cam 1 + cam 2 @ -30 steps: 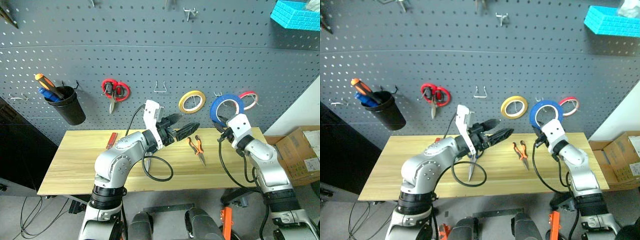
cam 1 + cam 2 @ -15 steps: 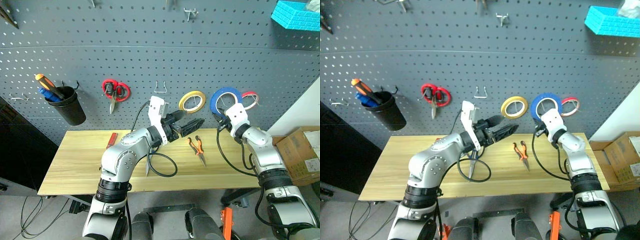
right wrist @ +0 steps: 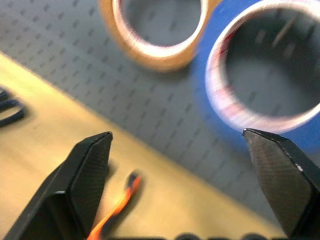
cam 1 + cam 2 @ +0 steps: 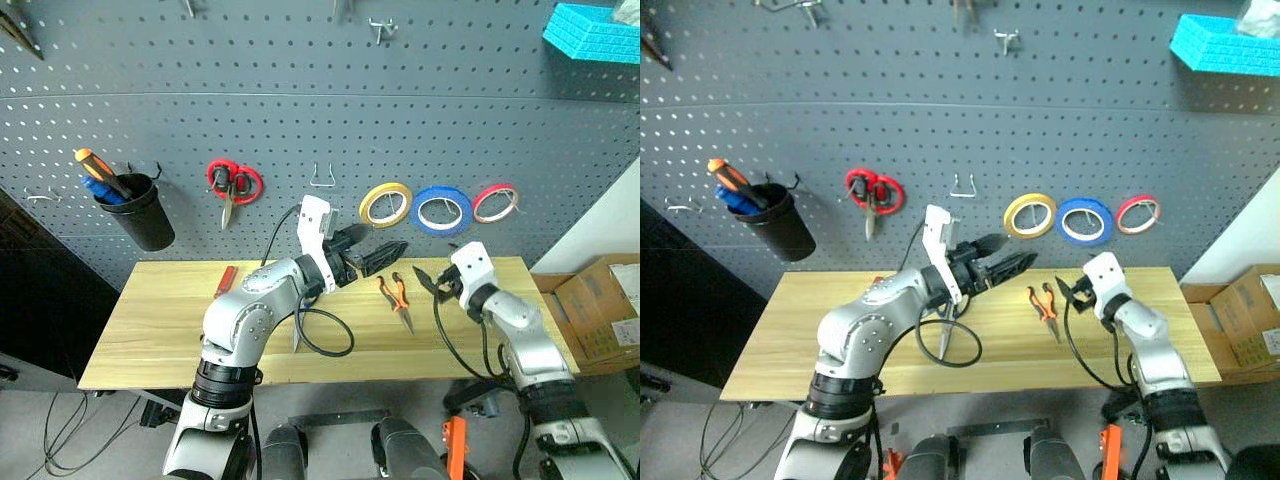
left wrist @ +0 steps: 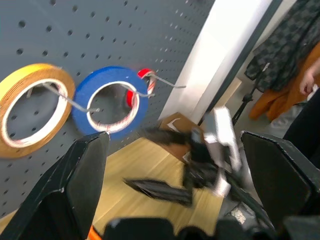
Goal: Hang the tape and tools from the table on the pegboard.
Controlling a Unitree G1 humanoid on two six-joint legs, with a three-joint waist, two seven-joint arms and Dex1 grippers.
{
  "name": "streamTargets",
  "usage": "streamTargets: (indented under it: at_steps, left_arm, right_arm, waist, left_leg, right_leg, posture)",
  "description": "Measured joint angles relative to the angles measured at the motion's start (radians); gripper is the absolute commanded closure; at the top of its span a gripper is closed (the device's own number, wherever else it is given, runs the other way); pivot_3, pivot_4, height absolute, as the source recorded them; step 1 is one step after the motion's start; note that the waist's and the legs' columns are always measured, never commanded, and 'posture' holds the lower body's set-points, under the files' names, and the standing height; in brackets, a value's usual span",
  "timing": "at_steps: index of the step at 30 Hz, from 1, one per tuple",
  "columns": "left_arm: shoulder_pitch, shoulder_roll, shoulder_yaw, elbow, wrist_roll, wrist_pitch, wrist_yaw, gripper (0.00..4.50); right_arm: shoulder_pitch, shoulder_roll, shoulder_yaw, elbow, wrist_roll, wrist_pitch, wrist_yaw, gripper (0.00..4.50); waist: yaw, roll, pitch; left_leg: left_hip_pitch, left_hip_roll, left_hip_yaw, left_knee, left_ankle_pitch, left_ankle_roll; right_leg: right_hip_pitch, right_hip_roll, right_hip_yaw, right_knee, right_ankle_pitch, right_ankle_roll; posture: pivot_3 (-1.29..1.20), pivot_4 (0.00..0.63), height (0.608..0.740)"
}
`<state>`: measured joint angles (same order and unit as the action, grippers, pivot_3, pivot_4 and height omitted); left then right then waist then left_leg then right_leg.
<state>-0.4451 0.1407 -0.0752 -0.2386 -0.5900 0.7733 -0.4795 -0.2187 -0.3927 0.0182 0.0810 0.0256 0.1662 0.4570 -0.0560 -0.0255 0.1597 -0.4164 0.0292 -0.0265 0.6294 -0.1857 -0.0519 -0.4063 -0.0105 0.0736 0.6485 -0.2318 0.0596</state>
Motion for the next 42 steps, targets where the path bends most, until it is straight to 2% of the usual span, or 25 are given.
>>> streamTargets:
  at_steps: [3, 6, 10, 14, 20, 22, 27, 32, 38, 41, 42]
  left_arm:
    - [0.073, 0.010, -0.010, -0.003, 0.025, 0.002, 0.031, 0.00]
    - [0.189, 0.018, -0.035, -0.031, 0.059, 0.010, 0.079, 0.00]
    - [0.298, 0.043, -0.054, -0.031, 0.107, 0.026, 0.124, 0.00]
    - [0.347, 0.067, -0.047, -0.014, 0.160, 0.003, 0.146, 0.00]
    - [0.357, 0.038, -0.039, -0.002, 0.179, 0.000, 0.185, 0.00]
    - [0.361, 0.033, -0.035, -0.012, 0.179, 0.003, 0.188, 0.00]
    - [0.393, 0.031, -0.019, -0.096, 0.161, 0.037, 0.206, 0.00]
    - [0.409, 0.021, -0.013, -0.138, 0.118, 0.080, 0.202, 0.00]
    - [0.405, 0.009, -0.018, -0.160, 0.082, 0.116, 0.202, 0.00]
    - [0.405, 0.010, -0.017, -0.173, 0.074, 0.127, 0.202, 0.00]
    - [0.405, 0.011, -0.016, -0.178, 0.071, 0.132, 0.202, 0.00]
  right_arm:
    - [0.095, 0.001, 0.006, -0.148, 0.002, 0.155, -0.010, 0.05]
    - [0.106, 0.025, 0.024, -0.255, 0.030, 0.408, -0.020, 0.05]
    - [-0.044, 0.096, 0.058, -0.226, 0.076, 0.671, -0.028, 0.05]
    - [-0.231, 0.171, 0.049, -0.031, 0.079, 0.795, -0.073, 0.05]
    - [-0.388, 0.217, 0.038, 0.283, 0.076, 0.804, -0.121, 0.05]
    - [-0.415, 0.217, 0.035, 0.332, 0.075, 0.798, -0.130, 0.05]
    - [-0.464, 0.190, 0.043, 0.477, 0.041, 0.708, -0.148, 0.05]
    - [-0.480, 0.172, 0.044, 0.525, 0.024, 0.666, -0.152, 0.05]
    - [-0.484, 0.168, 0.062, 0.531, 0.007, 0.659, -0.129, 0.05]
    - [-0.485, 0.168, 0.071, 0.530, -0.002, 0.662, -0.120, 0.63]
    - [-0.485, 0.168, 0.074, 0.531, -0.004, 0.662, -0.120, 1.00]
  waist:
    - [-0.003, 0.002, -0.002]
    - [-0.009, 0.002, -0.002]
    - [-0.009, -0.002, 0.009]
    - [0.001, -0.005, 0.023]
    - [0.026, -0.002, 0.047]
    - [0.029, -0.002, 0.052]
    - [0.031, -0.001, 0.079]
    - [0.029, 0.000, 0.104]
    - [0.028, 0.000, 0.111]
    - [0.028, -0.001, 0.112]
    - [0.028, -0.001, 0.112]
  left_leg:
    - [0.002, 0.000, 0.000, 0.000, 0.000, 0.000]
    - [0.004, 0.001, 0.001, 0.000, 0.000, 0.000]
    - [0.007, 0.001, 0.000, 0.001, 0.000, 0.001]
    - [0.008, 0.001, -0.002, 0.000, 0.000, 0.001]
    - [-0.002, 0.001, 0.001, 0.000, 0.002, 0.003]
    - [-0.006, 0.000, 0.000, -0.001, -0.001, 0.005]
    - [-0.008, 0.000, -0.001, -0.002, -0.008, 0.010]
    - [-0.009, 0.000, -0.001, -0.002, -0.008, 0.010]
    - [-0.009, 0.000, -0.001, 0.000, -0.008, 0.010]
    - [-0.009, 0.000, -0.001, -0.001, -0.008, 0.010]
    - [-0.009, 0.000, -0.001, -0.001, -0.008, 0.010]
  right_leg:
    - [0.000, 0.000, 0.000, 0.001, -0.001, -0.001]
    - [0.001, 0.001, 0.002, 0.003, -0.003, -0.007]
    - [0.000, 0.001, 0.002, 0.005, -0.001, -0.011]
    - [0.000, 0.001, 0.000, 0.004, -0.001, -0.012]
    - [-0.002, -0.001, 0.000, -0.002, -0.001, -0.011]
    - [-0.005, -0.001, -0.001, -0.001, -0.002, -0.005]
    - [-0.006, -0.001, -0.002, -0.001, -0.004, -0.006]
    - [-0.008, -0.001, -0.002, -0.002, -0.006, -0.002]
    - [-0.007, -0.001, -0.002, -0.001, -0.007, -0.001]
    - [-0.007, -0.001, -0.002, -0.002, -0.008, -0.001]
    - [-0.007, -0.001, -0.002, -0.002, -0.008, -0.001]
  posture:
    - [-0.02, 0.127, 0.740]
    - [-0.01, 0.151, 0.740]
    - [0.02, 0.196, 0.740]
    - [0.05, 0.230, 0.740]
    - [0.09, 0.262, 0.740]
    - [0.10, 0.277, 0.740]
    - [0.11, 0.307, 0.740]
    - [0.11, 0.326, 0.740]
    - [0.11, 0.329, 0.740]
    - [0.11, 0.330, 0.740]
    - [0.11, 0.330, 0.740]
